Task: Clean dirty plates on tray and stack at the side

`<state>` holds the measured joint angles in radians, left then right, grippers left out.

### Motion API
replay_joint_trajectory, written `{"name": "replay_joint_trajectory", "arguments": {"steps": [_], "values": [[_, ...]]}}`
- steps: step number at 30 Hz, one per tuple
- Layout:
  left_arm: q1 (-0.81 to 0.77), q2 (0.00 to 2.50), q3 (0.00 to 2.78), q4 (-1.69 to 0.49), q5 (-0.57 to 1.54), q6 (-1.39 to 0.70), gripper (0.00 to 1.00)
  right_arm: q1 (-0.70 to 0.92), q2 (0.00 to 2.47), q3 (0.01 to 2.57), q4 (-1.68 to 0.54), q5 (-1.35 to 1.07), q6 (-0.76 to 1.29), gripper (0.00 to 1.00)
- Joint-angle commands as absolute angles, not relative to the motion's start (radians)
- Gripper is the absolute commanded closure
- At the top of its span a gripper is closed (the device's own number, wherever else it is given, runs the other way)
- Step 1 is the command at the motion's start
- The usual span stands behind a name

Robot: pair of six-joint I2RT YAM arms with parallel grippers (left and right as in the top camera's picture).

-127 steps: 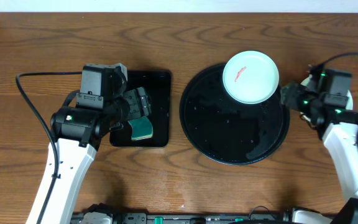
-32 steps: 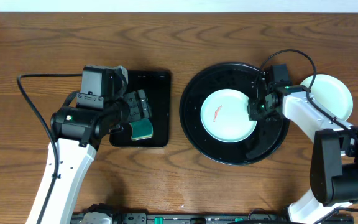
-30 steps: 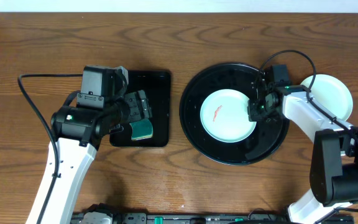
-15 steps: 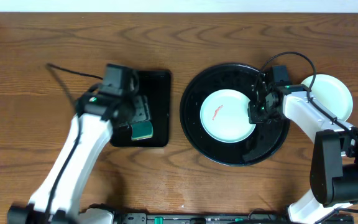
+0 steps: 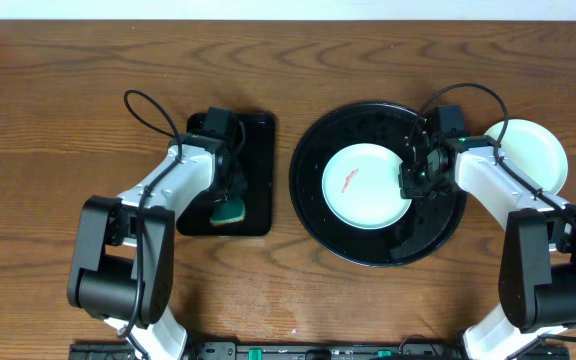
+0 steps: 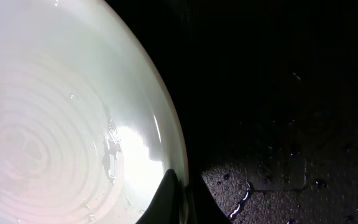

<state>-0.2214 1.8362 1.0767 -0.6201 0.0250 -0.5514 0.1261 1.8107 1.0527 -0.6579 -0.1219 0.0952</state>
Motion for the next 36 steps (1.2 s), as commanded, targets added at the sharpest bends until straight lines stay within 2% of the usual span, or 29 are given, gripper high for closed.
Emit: {"name": "replay_joint_trajectory", "arguments": {"steps": [1,8,9,10,13,16,19,24,28,31,36], "values": [[-0.223,1.890,1.072,-0.607,0.097,-0.545,0.92,0.138,1.834,1.016,-0.690,-0.064,0.081,0.99],[-0.207,1.826,1.129,-0.685,0.098,-0.472,0.92,0.138,1.834,1.016,-0.690,-0.064,0.081,0.99],[-0.207,1.808,1.138,-0.698,0.098,-0.463,0.83,0.138,1.834,1.016,-0.691,-0.064,0.081,0.99],[-0.207,1.793,1.142,-0.704,0.097,-0.463,0.60,0.138,1.834,1.016,-0.691,-0.064,0.081,0.99],[-0.209,1.744,1.142,-0.731,0.098,-0.464,0.47,0.138,1.834,1.016,-0.693,-0.064,0.081,0.99],[-0.209,1.732,1.139,-0.767,0.099,-0.465,0.45,0.138,1.834,1.016,-0.692,-0.064,0.081,0.99],[-0.215,1.732,1.104,-0.756,0.105,-0.465,0.46,0.138,1.834,1.016,-0.692,-0.064,0.081,0.99],[-0.245,1.746,1.013,-0.634,0.102,-0.464,0.57,0.138,1.834,1.016,-0.692,-0.064,0.081,0.99],[-0.262,1.757,0.941,-0.530,0.040,-0.464,0.73,0.138,1.834,1.016,-0.692,-0.064,0.081,0.99],[-0.261,1.760,0.912,-0.495,0.014,-0.464,0.92,0.138,1.834,1.016,-0.692,-0.069,0.081,0.99],[-0.261,1.745,0.927,-0.529,0.017,-0.449,0.93,0.138,1.834,1.016,-0.691,-0.069,0.081,0.99]]}}
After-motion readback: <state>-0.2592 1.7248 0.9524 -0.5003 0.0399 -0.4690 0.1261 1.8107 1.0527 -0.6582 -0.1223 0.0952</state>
